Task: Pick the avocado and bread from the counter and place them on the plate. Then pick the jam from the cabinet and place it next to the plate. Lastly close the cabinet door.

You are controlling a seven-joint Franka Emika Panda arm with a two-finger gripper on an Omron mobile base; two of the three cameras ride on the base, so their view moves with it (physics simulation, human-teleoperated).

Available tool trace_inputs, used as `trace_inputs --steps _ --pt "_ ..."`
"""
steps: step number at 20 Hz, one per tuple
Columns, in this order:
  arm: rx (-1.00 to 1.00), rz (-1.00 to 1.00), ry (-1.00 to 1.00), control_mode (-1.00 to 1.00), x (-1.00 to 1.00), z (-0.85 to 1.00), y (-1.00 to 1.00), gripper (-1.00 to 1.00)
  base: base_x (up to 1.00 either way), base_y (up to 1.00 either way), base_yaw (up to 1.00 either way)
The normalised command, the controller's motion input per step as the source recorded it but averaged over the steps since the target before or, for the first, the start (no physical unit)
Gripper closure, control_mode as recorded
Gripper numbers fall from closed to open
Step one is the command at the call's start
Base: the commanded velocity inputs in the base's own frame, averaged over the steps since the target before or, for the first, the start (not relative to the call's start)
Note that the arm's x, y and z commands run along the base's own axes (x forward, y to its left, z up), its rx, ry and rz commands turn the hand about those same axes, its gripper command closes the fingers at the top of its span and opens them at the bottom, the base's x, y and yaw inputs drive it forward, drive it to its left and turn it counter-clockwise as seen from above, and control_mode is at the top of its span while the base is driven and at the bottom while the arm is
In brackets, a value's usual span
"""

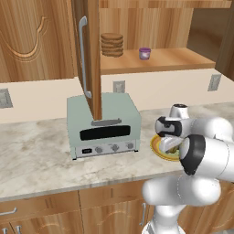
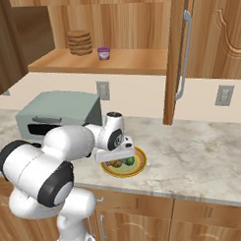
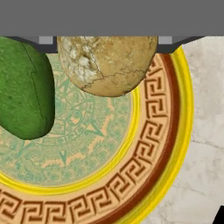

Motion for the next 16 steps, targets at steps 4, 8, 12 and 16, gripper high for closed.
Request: trace_inputs --steps 4,8,12,16 --pt "0.00 0.03 0.00 -1.00 0.16 -0.17 -0.08 1.00 0.00 0.00 0.00" --pt "0.00 0.03 0.00 -1.00 0.11 -0.17 -0.07 1.00 0.00 0.00 0.00" --pt "0.00 0.02 0.00 -1.00 0.06 -0.16 -0.03 1.00 0.00 0.00 0.00" --pt "0.00 0.00 0.00 -1.00 0.01 -0.10 -0.14 -1.00 0.00 0.00 0.00"
